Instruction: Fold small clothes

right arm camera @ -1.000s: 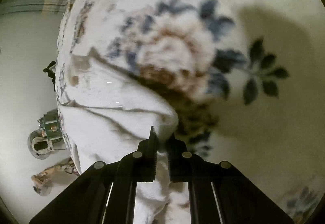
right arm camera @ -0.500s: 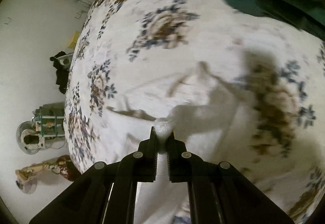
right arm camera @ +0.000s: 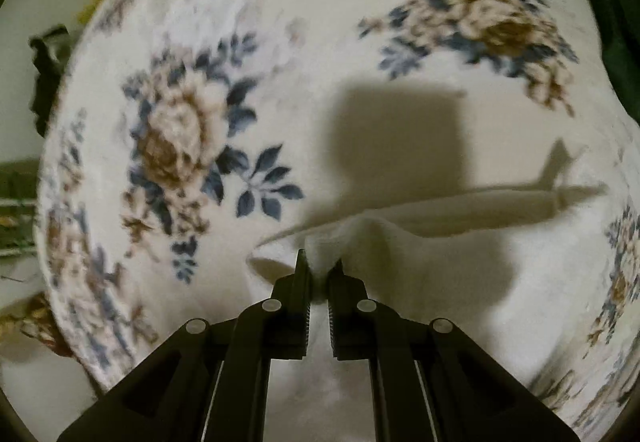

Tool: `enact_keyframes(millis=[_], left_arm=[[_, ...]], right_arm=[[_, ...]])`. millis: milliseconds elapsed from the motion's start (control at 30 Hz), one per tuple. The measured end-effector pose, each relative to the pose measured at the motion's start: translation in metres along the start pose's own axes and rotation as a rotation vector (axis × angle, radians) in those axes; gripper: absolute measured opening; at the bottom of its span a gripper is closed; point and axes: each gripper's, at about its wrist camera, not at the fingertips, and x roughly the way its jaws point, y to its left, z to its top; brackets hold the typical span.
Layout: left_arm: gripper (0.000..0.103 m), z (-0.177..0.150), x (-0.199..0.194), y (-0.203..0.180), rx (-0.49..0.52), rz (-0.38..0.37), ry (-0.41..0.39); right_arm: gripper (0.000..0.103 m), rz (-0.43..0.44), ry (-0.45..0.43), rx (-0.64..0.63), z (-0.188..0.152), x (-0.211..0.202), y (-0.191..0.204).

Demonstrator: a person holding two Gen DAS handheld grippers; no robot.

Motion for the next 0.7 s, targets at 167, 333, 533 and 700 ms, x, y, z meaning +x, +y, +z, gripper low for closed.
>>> enact_keyframes(millis=[167, 333, 533, 700], left_arm=[[0.048, 0.0, 0.021, 0.031, -0.089, -0.047, 0.138], [0.055, -0.008, 0.009, 0.04, -0.098, -0.071, 0.126], [0.05, -0.01, 0.011, 0.03, -0.073, -0.022, 0.097], [0.009, -0.014, 0.016, 0.017, 0.019, 0.059, 0.1]], right_arm=[[0.059, 0.109, 0.046, 0.052, -0.017, 0.004, -0.011], [0.069, 0.172, 0.024, 0.049, -0.089, -0.035, -0.046], [0.07, 0.184, 0.153, 0.138, -0.254, -0.031, -0.104], [0.062, 0.282, 0.394, 0.322, -0.398, 0.045, -0.134]])
